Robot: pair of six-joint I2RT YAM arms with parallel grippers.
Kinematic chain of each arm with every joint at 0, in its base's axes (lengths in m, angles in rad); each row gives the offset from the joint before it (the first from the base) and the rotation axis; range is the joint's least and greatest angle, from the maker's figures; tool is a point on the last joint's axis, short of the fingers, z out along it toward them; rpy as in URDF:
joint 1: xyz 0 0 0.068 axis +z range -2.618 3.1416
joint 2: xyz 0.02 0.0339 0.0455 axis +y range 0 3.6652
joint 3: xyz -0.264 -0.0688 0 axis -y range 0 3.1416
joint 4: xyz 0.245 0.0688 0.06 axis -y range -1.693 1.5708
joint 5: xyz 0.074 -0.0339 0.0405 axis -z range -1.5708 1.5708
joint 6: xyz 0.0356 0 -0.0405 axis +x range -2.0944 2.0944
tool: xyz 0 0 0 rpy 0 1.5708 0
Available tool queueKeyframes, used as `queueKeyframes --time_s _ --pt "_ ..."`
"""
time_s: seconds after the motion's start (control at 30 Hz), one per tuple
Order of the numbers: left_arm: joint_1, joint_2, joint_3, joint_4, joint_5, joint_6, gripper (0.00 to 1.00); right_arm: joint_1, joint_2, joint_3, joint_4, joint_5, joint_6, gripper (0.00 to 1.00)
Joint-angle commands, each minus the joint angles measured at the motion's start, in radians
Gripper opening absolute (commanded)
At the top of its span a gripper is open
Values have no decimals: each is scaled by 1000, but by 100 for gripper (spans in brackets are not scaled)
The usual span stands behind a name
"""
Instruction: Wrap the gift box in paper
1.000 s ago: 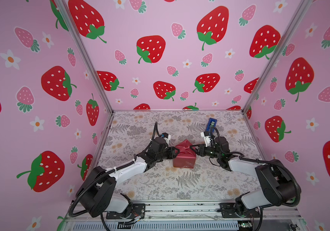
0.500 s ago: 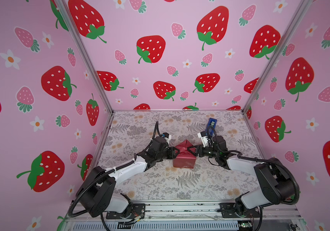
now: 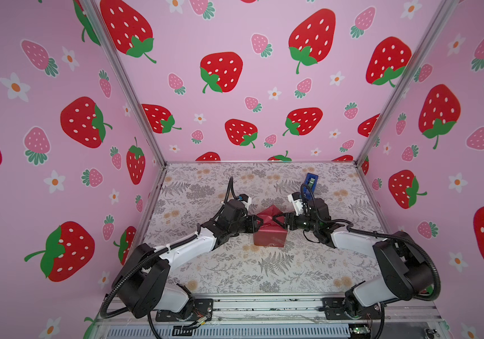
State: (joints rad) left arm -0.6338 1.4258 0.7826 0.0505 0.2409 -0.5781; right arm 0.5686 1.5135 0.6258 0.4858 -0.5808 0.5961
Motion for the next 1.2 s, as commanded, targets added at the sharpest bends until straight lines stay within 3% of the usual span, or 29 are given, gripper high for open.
queueKeyframes --time_s 0.0,0.13,0.4,0.63,1.17 --pt "-19 98 -35 -328 -67 59 43 44 52 -29 -200 13 -31 64" --pt "-24 125 -15 -376 -83 84 44 42 -3 -5 -222 43 -91 64" --pt "-27 136 -23 -377 -83 89 44 34 -79 41 -202 31 -329 60" --pt "-34 142 -22 -383 -90 93 44 26 -61 127 -237 -2 -484 53" --pt "-39 150 -16 -397 -94 101 44 13 26 219 -185 -126 -552 39"
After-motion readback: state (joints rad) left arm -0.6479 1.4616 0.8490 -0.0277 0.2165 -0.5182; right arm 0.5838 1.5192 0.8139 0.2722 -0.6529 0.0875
